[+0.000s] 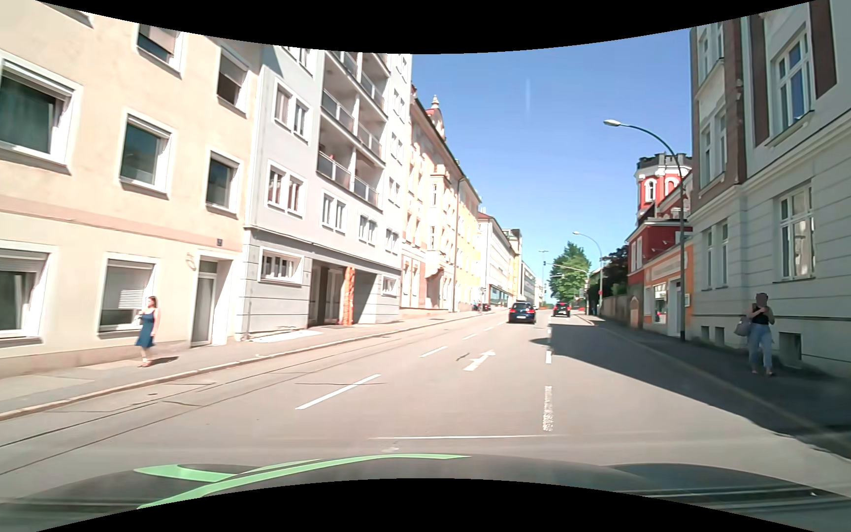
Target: Follow the waypoints while adhering to traffic rules and regulations
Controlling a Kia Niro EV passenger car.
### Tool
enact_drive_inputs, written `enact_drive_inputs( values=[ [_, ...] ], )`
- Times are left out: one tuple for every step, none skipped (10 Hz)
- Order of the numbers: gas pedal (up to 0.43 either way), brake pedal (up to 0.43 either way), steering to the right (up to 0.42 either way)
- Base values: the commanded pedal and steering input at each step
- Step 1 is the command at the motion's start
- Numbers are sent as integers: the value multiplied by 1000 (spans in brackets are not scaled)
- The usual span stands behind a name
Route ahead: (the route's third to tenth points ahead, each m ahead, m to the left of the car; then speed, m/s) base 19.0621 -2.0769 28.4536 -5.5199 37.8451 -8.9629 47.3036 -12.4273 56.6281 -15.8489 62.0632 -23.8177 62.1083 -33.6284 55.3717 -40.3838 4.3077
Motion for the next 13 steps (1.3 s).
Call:
enact_drive_inputs(
  values=[
    [220,0,399],
    [248,0,350],
    [248,0,302],
    [248,0,268],
    [260,0,223],
    [260,0,181],
    [268,0,151],
    [280,0,126],
    [280,0,107],
    [287,0,97],
    [287,0,90],
    [287,0,83],
    [287,0,72]
  ],
)
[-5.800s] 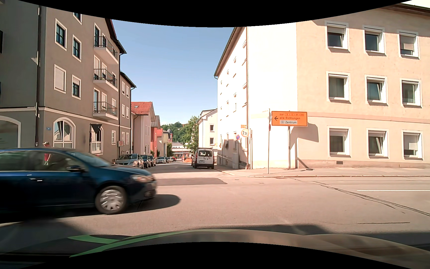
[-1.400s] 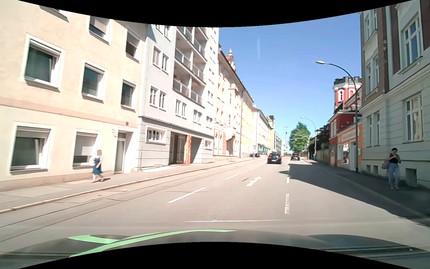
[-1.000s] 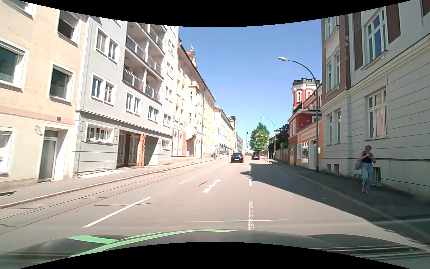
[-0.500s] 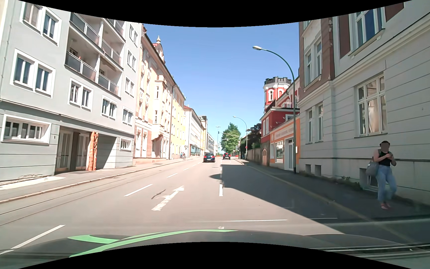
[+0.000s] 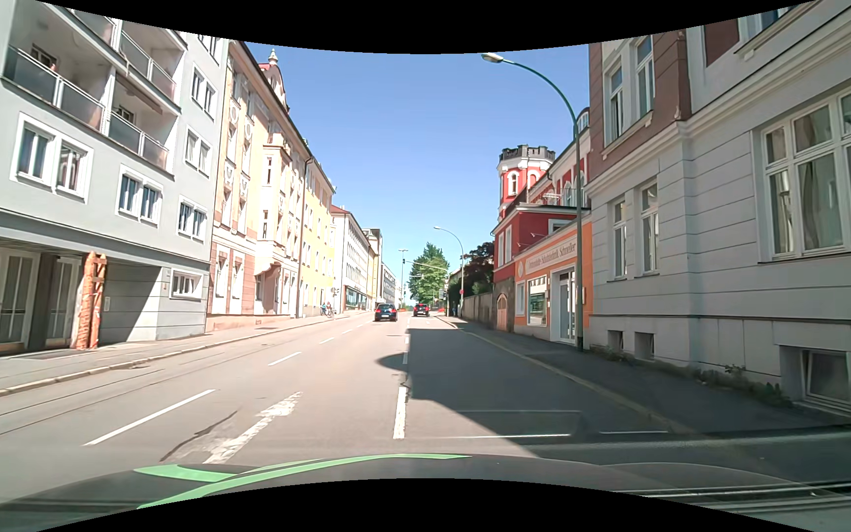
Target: Follow the waypoints while adhering to traffic rules and regulations
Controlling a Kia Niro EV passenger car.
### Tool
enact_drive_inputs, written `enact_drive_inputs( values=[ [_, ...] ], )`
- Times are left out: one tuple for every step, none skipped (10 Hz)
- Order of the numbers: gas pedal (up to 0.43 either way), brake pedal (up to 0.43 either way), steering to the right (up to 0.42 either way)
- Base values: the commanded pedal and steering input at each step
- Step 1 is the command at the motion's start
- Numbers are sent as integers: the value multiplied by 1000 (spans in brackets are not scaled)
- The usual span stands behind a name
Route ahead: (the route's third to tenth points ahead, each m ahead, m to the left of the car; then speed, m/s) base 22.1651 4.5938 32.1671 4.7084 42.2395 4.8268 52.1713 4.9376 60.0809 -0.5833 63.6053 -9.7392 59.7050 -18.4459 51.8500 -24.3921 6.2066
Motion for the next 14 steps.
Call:
enact_drive_inputs(
  values=[
    [287,0,58],
    [287,0,44],
    [287,0,30],
    [287,0,15],
    [287,0,5],
    [287,0,1],
    [287,0,1],
    [287,0,0],
    [280,0,-3],
    [280,0,-7],
    [280,0,-11],
    [280,0,-12],
    [280,0,-12],
    [268,0,-12]
  ],
)
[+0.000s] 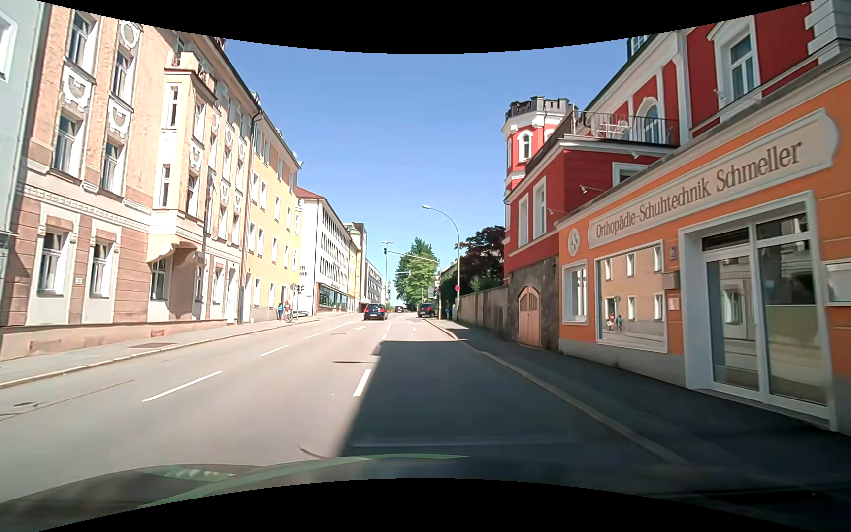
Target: Follow the waypoints while adhering to traffic rules and regulations
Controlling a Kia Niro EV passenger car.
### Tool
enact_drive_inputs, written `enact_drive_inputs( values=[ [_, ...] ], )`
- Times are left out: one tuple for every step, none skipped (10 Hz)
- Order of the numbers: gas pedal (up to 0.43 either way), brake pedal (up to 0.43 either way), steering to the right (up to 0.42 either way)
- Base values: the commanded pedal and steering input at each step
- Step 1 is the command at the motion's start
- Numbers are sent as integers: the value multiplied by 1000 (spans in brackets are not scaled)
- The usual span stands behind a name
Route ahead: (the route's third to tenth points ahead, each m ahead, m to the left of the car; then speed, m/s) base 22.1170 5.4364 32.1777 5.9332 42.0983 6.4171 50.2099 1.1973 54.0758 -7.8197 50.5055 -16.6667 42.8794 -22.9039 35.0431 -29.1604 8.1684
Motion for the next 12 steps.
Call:
enact_drive_inputs(
  values=[
    [268,0,-12],
    [260,0,-12],
    [240,0,-12],
    [240,0,-12],
    [228,0,-13],
    [220,0,-15],
    [209,0,-16],
    [197,0,-16],
    [177,0,-16],
    [169,0,-13],
    [157,0,-11],
    [157,0,-10]
  ],
)
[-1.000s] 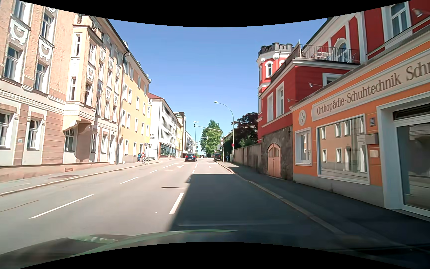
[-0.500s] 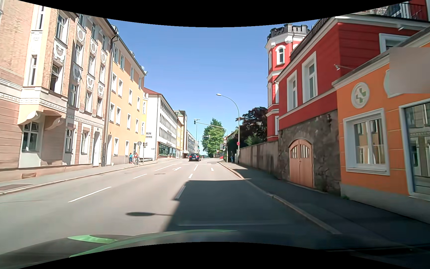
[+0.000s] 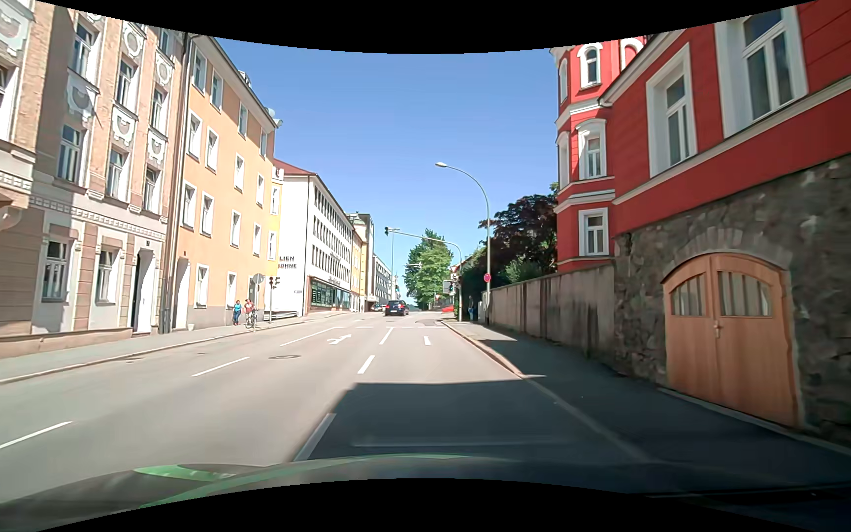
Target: Follow the waypoints while adhering to traffic rules and regulations
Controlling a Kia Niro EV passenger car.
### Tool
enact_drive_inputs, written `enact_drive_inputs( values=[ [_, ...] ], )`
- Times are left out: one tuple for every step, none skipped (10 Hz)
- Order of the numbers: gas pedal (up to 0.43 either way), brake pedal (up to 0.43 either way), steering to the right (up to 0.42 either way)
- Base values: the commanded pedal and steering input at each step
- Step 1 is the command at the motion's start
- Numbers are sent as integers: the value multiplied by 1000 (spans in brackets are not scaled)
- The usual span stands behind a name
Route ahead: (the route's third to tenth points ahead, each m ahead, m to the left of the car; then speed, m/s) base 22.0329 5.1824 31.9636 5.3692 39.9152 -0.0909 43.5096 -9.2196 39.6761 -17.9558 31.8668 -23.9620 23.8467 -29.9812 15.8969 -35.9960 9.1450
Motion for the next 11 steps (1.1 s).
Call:
enact_drive_inputs(
  values=[
    [150,0,-9],
    [138,0,-9],
    [130,0,-8],
    [118,0,-8],
    [110,0,-8],
    [110,0,-8],
    [98,0,-8],
    [79,0,-8],
    [79,0,-8],
    [67,0,-8],
    [47,0,-8]
  ],
)
